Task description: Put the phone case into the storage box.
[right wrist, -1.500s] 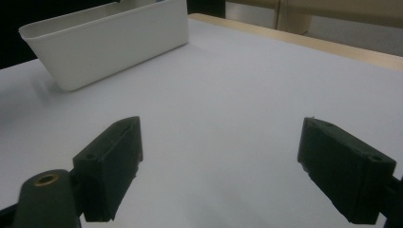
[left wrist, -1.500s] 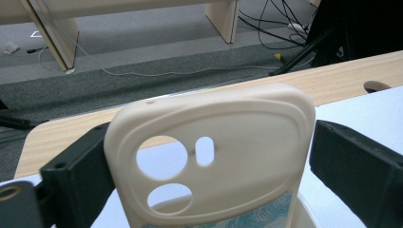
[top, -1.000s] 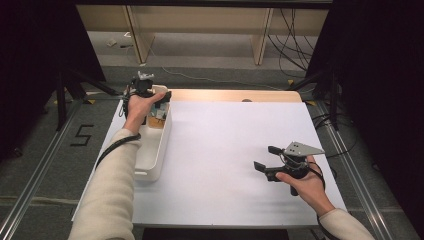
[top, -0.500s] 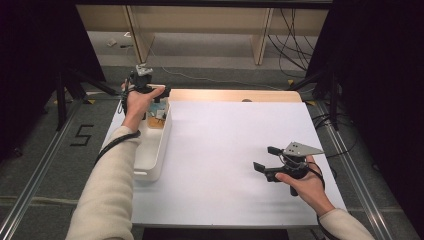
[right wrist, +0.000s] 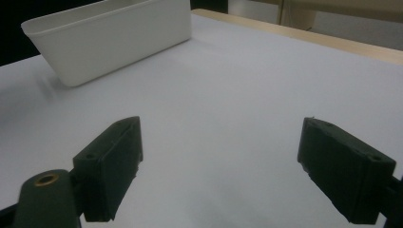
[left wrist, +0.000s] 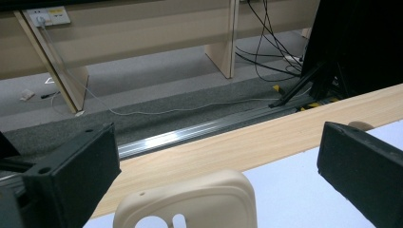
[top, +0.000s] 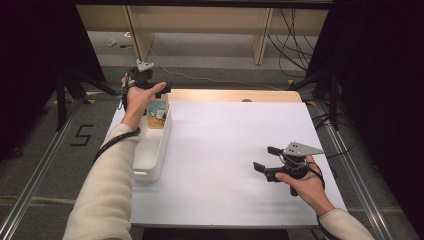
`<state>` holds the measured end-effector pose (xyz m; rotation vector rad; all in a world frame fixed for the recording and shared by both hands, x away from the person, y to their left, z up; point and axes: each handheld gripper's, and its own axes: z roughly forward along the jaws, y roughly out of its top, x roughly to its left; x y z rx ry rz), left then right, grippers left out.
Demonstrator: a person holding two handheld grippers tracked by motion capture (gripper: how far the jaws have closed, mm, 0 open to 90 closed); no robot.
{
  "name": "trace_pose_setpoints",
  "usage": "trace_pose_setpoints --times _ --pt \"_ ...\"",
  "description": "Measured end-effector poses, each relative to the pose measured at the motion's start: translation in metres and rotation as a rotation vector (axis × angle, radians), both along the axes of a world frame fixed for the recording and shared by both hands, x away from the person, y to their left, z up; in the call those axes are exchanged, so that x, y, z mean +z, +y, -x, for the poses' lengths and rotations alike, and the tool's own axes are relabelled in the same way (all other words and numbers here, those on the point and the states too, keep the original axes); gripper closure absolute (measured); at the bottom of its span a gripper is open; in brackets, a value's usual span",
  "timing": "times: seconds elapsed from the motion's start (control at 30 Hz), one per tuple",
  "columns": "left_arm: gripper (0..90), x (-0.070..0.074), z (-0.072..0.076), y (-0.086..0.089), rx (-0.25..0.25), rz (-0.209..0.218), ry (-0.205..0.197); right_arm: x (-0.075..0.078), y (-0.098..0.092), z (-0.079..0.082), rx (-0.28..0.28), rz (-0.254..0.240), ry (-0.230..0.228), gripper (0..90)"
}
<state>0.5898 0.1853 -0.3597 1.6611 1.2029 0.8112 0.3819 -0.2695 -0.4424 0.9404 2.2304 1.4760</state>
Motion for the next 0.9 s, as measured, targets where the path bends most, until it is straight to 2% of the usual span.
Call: trace_pose_setpoints --times 0.57,0.9 --pt "1.0 0.009 0.015 0.002 -0.03 0.001 0.012 0.001 0.0 0.0 -0.005 0.001 -0.002 15.9" --pt "1.1 0.012 0.025 0.001 -0.045 0.007 0.007 0.001 0.0 0.001 -0.006 -0.001 -0.006 15.9"
